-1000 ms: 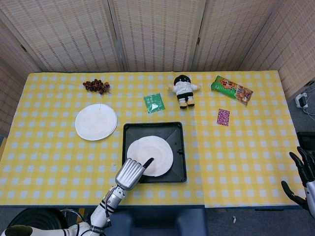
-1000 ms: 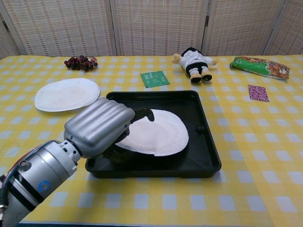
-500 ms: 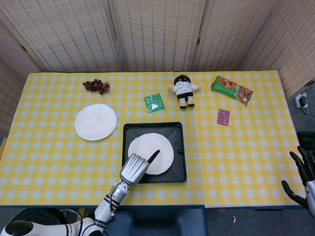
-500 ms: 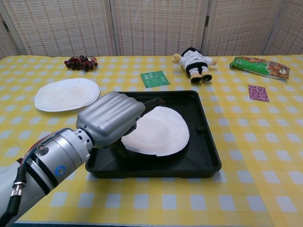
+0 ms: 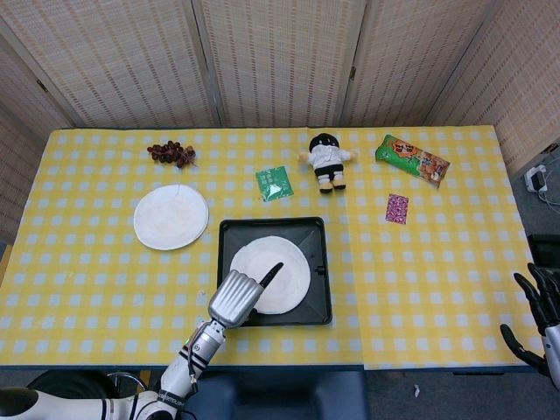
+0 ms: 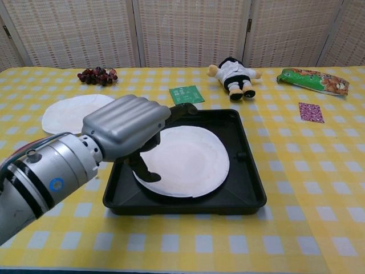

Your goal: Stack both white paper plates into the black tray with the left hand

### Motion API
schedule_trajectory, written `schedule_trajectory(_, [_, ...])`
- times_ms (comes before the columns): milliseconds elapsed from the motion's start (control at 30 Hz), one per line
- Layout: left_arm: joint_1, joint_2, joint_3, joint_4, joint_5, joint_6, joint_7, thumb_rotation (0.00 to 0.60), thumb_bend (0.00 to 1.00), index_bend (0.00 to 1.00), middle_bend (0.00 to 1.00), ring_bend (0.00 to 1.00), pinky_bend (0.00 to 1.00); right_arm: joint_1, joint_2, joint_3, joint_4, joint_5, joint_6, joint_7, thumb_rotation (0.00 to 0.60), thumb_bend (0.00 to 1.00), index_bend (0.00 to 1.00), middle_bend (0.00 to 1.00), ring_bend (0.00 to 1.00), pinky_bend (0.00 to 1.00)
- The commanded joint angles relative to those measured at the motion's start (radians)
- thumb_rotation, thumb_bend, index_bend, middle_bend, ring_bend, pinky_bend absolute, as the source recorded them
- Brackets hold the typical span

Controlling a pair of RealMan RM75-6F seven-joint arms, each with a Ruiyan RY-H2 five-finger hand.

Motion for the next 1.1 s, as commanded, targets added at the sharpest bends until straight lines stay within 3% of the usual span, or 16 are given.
schedule_trajectory(33, [0.029, 0.015, 0.005, 0.054, 0.064, 0.087, -0.088, 0.6, 0.16, 0.25, 1.0, 1.0, 1.0, 0.005, -0.003, -0.002, -0.001, -0.003, -0.01, -0.007, 0.6, 0.37, 0.0, 0.0, 0.0, 0.0])
schedule_trajectory(367, [0.101, 0.069, 0.022, 0.23, 0.073, 0.17, -0.28, 0.6, 0.25, 0.46, 1.0, 1.0, 1.0, 0.009, -0.012, -0.007, -0.007, -0.012, -0.019, -0.032, 0.6, 0.37, 0.0, 0.0, 0.0, 0.0])
schedule_trajectory(667, [0.08, 0.0, 0.011, 0.5, 0.09, 0.158, -0.444, 0.6, 0.34, 0.47, 1.0, 1.0, 1.0, 0.023, -0.02, 0.002, -0.013, 0.009, -0.052, -0.055, 0.6, 0.37, 0.0, 0.0, 0.0, 0.0])
schedule_trajectory(700, [0.019, 0.014, -0.053, 0.547, 0.084, 0.132, -0.444, 0.6, 0.35, 0.47, 1.0, 1.0, 1.0, 0.025, -0.021, 0.003, -0.012, 0.011, -0.055, -0.057, 0.6, 0.37, 0.0, 0.0, 0.0, 0.0])
schedule_trajectory(733, [-0.009, 0.007, -0.049, 0.605, 0.065, 0.052, -0.456, 0.6, 0.36, 0.47, 1.0, 1.0, 1.0, 0.025, -0.021, 0.003, -0.012, 0.014, -0.058, -0.059, 0.6, 0.37, 0.0, 0.0, 0.0, 0.0])
schedule_trajectory(800, [0.05, -0.036, 0.01, 0.653, 0.093, 0.125, -0.481, 0.6, 0.38, 0.46, 1.0, 1.0, 1.0, 0.027, -0.022, 0.005, -0.013, 0.018, -0.061, -0.063, 0.6, 0.37, 0.0, 0.0, 0.0, 0.0])
schedule_trajectory(1100, [0.035, -0.128, 0.005, 0.832, 0.076, 0.097, -0.556, 0.6, 0.42, 0.47, 1.0, 1.0, 1.0, 0.037, -0.02, 0.016, -0.015, 0.047, -0.084, -0.055, 0.6, 0.37, 0.0, 0.0, 0.0, 0.0])
